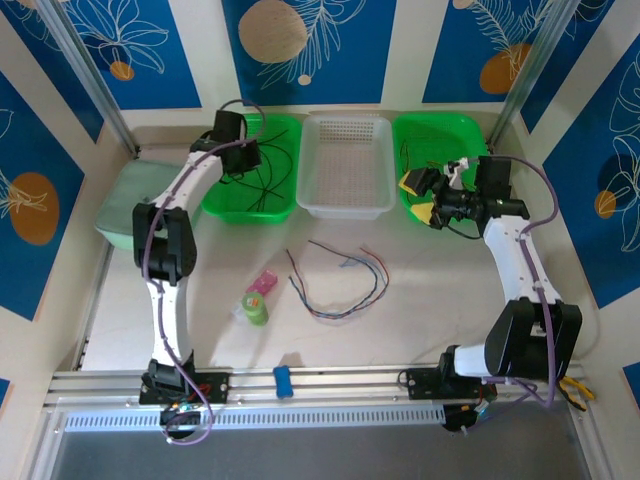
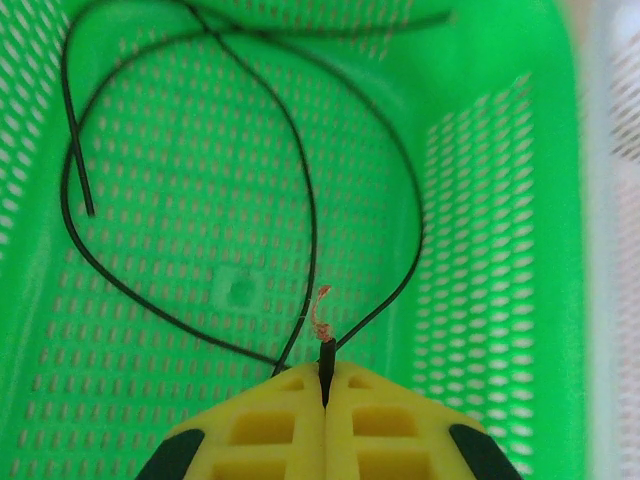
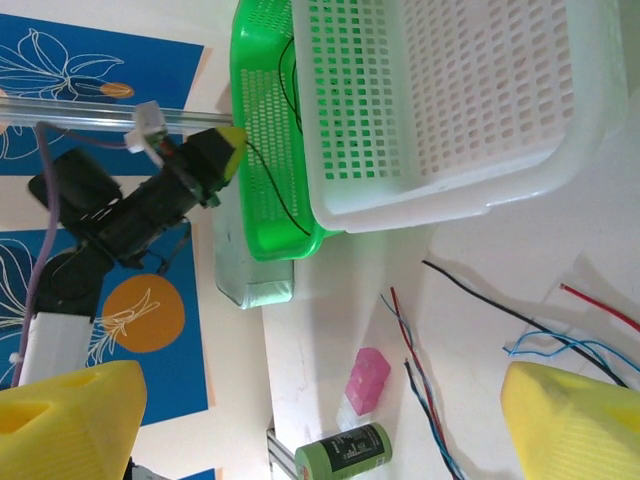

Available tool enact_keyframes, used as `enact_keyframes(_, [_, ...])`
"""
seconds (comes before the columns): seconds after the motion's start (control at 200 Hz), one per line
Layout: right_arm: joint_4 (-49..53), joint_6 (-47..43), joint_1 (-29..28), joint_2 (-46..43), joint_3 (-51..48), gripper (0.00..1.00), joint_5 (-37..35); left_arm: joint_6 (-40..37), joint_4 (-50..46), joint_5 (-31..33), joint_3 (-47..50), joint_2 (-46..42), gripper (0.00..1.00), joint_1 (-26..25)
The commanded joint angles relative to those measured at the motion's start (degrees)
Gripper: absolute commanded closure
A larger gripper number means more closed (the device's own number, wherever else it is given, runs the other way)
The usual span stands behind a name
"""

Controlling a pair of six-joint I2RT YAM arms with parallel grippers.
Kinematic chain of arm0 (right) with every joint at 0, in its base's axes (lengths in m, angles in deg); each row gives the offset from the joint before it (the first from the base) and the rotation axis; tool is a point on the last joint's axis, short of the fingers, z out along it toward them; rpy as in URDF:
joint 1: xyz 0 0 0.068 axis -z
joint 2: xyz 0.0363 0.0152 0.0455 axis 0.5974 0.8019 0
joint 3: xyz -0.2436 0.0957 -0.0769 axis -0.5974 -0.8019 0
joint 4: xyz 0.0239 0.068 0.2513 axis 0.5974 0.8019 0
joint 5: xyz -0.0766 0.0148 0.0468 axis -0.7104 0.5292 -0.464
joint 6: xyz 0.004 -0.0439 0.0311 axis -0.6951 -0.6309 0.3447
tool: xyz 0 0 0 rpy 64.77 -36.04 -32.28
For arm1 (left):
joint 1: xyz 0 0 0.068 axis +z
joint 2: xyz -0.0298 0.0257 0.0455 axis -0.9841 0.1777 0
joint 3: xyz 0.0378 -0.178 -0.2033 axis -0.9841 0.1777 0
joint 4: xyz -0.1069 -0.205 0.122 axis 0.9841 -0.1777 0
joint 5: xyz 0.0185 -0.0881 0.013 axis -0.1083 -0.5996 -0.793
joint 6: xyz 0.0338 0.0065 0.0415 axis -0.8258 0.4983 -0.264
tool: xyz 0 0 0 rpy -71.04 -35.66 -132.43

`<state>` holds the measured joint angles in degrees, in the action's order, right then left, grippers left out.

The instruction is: Untangle the cables

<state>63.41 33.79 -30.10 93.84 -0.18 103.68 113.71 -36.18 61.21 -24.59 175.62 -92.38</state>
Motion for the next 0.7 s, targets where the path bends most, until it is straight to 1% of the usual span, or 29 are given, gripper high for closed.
enact_keyframes(0.0, [2.32,-1.46,-0.26,-1.58,-2.16,0.08,-0.48,-4.42,-4.13,2.83,-3.24,4.23,1.0,-0.44])
enact_keyframes(0.175, [4.35,-3.58,-0.22,-3.44,-3.66,0.08,-1.54,-5.45,-10.77,0.66,-12.33,11.08,1.0,-1.16])
enact_keyframes(0.21, [4.6,-3.76,-0.11,-3.77,-3.96,0.08,-2.0,-5.54,-11.15,0.82,-12.81,11.44,0.88,-1.4])
enact_keyframes(0.31, [5.76,-4.47,0.0,-4.04,-4.23,0.08,-2.65,-6.49,-10.64,1.18,-12.58,10.75,0.45,-1.36])
enact_keyframes(0.345, [6.17,-4.72,-0.09,-4.06,-4.21,0.08,-2.82,-7.61,-10.4,0.93,-12.45,10.1,0.37,-1.38])
enact_keyframes(0.385, [6.88,-4.96,-0.26,-4.1,-4.16,0.08,-3.38,-8.25,-9.92,1.27,-11.72,8.98,0.32,-1.41])
enact_keyframes(0.52, [9.88,-6.86,-1.12,-3.8,-4.31,0.08,-6.26,-9.48,-5.64,3.28,-6.58,2.68,0.28,-1.37])
enact_keyframes(0.645, [11.67,-8.03,-2.42,-3.57,-4.5,0.08,-8.75,-10.43,-5.35,6.79,-5.4,-0.58,0.14,-1.2])
enact_keyframes(0.695, [12.12,-8.26,-2.95,-3.46,-4.35,0.08,-9.15,-10.41,-5.6,6.48,-5.9,-0.67,0.11,-0.63])
